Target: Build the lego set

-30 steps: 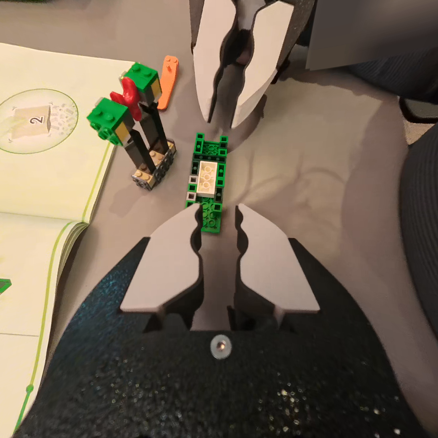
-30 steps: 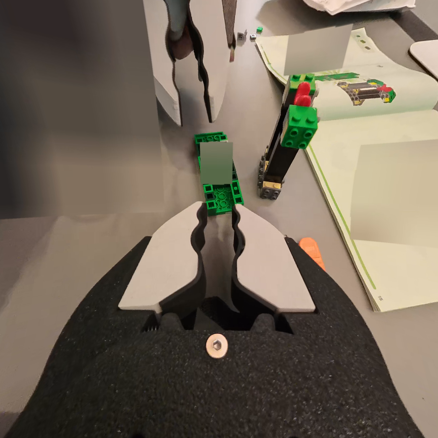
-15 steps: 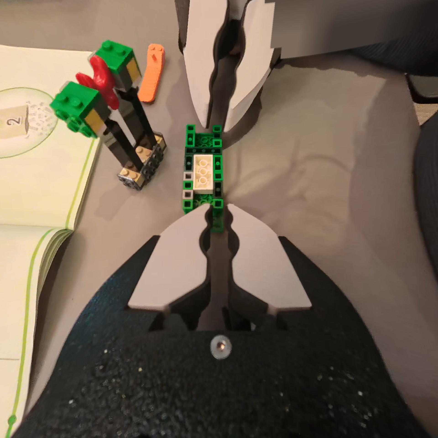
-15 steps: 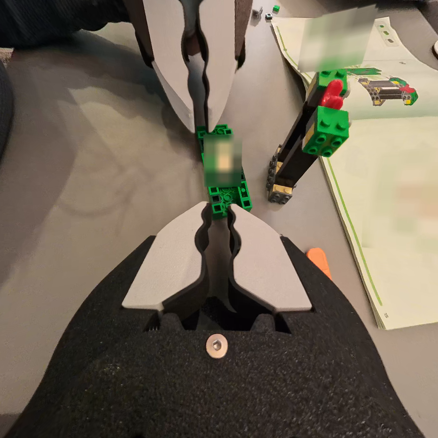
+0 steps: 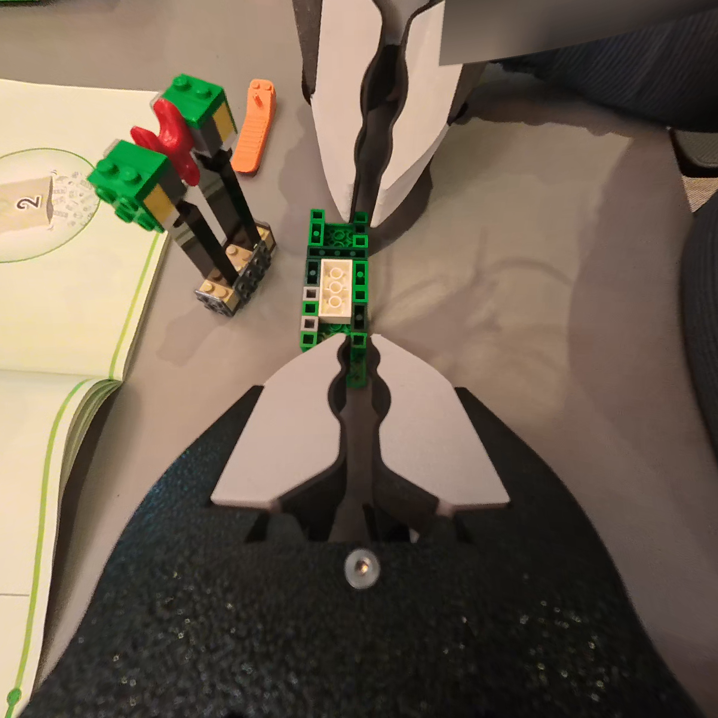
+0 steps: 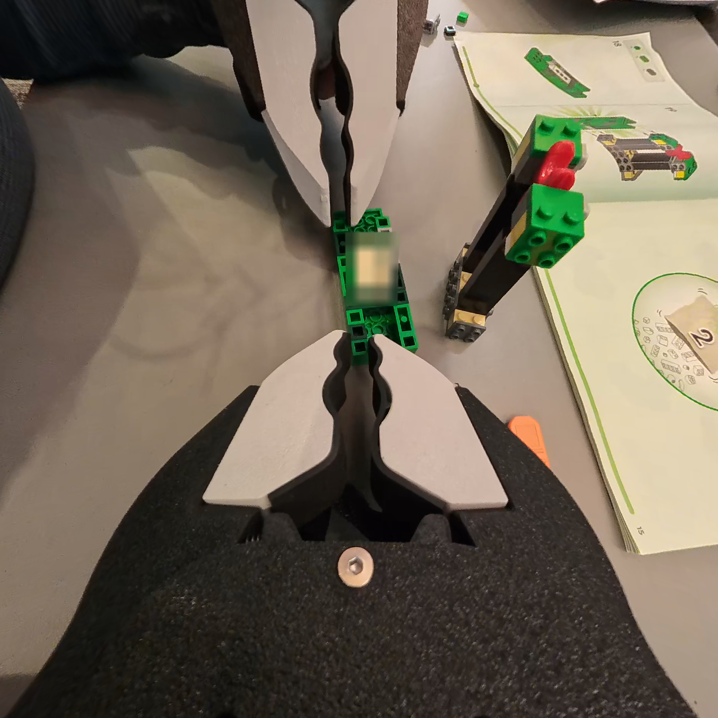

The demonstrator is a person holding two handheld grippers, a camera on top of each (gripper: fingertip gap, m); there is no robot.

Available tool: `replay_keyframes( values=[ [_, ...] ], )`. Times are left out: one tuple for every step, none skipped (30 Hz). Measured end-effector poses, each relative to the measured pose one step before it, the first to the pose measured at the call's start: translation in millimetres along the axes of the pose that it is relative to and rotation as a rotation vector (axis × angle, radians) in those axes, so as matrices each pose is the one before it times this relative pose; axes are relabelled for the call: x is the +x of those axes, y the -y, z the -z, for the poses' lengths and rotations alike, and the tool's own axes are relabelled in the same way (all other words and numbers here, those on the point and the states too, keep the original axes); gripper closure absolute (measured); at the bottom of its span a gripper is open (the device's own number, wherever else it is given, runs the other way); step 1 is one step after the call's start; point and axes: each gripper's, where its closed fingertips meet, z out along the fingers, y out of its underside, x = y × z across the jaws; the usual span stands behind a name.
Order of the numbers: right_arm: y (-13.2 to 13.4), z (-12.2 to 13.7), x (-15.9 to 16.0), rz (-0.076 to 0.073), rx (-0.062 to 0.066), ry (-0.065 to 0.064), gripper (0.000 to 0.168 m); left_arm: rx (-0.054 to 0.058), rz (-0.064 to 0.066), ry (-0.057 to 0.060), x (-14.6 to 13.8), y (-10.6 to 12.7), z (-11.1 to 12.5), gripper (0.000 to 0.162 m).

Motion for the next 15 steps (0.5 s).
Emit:
replay_keyframes(
  values=[
    [0.06, -0.1, 0.02, -0.0007, -0.0002, -0.0003, 0.16, -0.0003, 0.001, -0.0003, -0.06, 0.05, -0.08, 0.155],
    [0.03, -0.08, 0.16, -0.0008, -0.0002, -0.0003, 0.16, -0.0001, 0.002, -0.0007, -0.03, 0.06, -0.07, 0.155],
    [0.01, -0.21, 0.03, -0.0009, -0.0001, 0.0001, 0.16, 0.0, 0.0023, -0.0009, 0.01, 0.08, -0.07, 0.155],
    [0.04, -0.08, 0.06, -0.001, -0.0001, 0.0003, 0.16, 0.0004, 0.0017, -0.0004, -0.06, -0.01, -0.09, 0.155],
    [0.01, -0.03, 0.07, -0.0013, 0.0, 0.0005, 0.16, 0.0006, 0.0018, 0.0002, -0.12, 0.09, -0.04, 0.155],
    [0.1, -0.14, 0.06, -0.0014, 0.0, 0.0007, 0.16, 0.0005, 0.0029, -0.0002, -0.08, -0.03, -0.06, 0.155],
    [0.01, -0.03, 0.07, -0.0011, 0.0, 0.0006, 0.16, 0.0003, 0.0039, -0.0012, -0.01, 0.07, -0.03, 0.155],
    [0.05, -0.06, -0.08, -0.0003, 0.0, 0.0, 0.16, 0.0003, 0.0023, -0.0008, -0.04, 0.03, 0.01, 0.155],
    [-0.05, -0.1, 0.11, 0.0001, 0.0, -0.0002, 0.16, 0.0001, 0.0005, 0.0, 0.0, 0.08, -0.08, 0.155],
    [0.05, -0.06, -0.07, -0.0001, 0.0, 0.0001, 0.16, -0.0002, 0.0002, 0.0003, -0.03, -0.02, 0.01, 0.155],
    [0.07, 0.1, 0.35, -0.0004, 0.0004, -0.0024, 0.16, 0.0008, 0.0001, 0.002, -0.2, 0.13, 0.07, 0.155],
    [-0.06, 0.33, 2.13, -0.0038, 0.001, -0.0163, 0.16, 0.0033, -0.0001, 0.0021, -0.06, 0.42, 0.07, 0.155],
    [0.23, 0.6, 1.71, -0.0026, 0.0041, -0.0134, 0.159, 0.0079, -0.0015, -0.0083, 1.61, 1.16, 0.34, 0.155],
    [2.07, 1.46, 0.11, 0.0008, 0.0178, -0.0021, 0.16, 0.0202, -0.0001, -0.0165, 2.63, 3.09, 1.55, 0.154],
    [3.7, 1.99, 0.85, -0.0044, 0.029, -0.0036, 0.159, 0.0371, 0.0048, -0.006, 0.87, 5.94, 2.85, 0.145]
  ],
)
